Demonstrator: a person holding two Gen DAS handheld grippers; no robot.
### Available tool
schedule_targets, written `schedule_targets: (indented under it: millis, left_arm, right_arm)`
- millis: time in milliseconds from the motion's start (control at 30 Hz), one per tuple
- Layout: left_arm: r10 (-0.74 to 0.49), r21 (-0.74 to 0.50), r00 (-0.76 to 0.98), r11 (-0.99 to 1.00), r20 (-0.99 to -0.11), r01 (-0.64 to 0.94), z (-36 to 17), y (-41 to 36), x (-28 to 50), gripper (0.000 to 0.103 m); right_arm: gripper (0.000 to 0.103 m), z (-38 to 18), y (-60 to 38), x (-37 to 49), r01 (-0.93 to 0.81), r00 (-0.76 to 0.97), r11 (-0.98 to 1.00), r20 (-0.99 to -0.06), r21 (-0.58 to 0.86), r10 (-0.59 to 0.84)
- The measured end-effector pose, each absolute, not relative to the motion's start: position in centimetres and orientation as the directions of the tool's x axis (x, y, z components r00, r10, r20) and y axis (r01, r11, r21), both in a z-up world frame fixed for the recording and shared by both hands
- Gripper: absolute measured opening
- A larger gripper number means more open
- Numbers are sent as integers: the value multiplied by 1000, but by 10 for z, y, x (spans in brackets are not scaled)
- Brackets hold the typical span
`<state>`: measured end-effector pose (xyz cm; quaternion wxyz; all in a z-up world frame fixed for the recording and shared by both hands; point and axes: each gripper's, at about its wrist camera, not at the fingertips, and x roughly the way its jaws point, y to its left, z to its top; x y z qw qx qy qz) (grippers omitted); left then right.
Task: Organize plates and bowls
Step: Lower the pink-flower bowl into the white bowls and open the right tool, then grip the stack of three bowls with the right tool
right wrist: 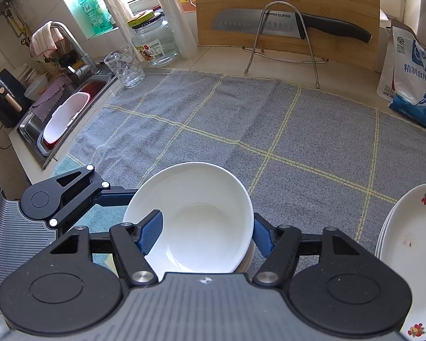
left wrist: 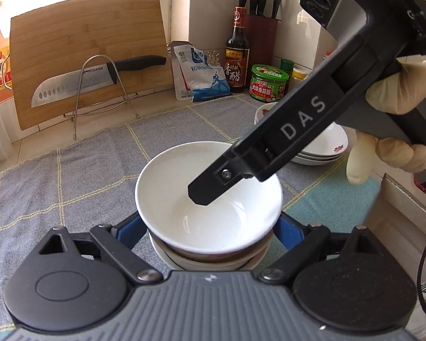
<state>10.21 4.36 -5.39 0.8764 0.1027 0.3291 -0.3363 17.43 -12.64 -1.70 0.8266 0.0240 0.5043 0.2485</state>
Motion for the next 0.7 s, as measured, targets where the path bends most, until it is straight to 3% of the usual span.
schedule_targets:
  millis: [100, 233, 700]
  left_arm:
    - [-522, -42, 555, 751, -648, 659, -55, 44, 103, 95]
    - [-538, -49, 549, 741, -640, 669, -56, 46, 101, 99]
    - [-563, -70, 556, 739, -612, 670, -49, 64, 92, 101]
  right_arm:
    - [79, -18, -125, 174, -387, 366, 874, -820, 295, 439]
    - [94, -17, -120, 172, -401, 380, 871, -813, 285, 441]
    - [101, -4, -107, 158, -456, 432, 863, -794, 217, 427]
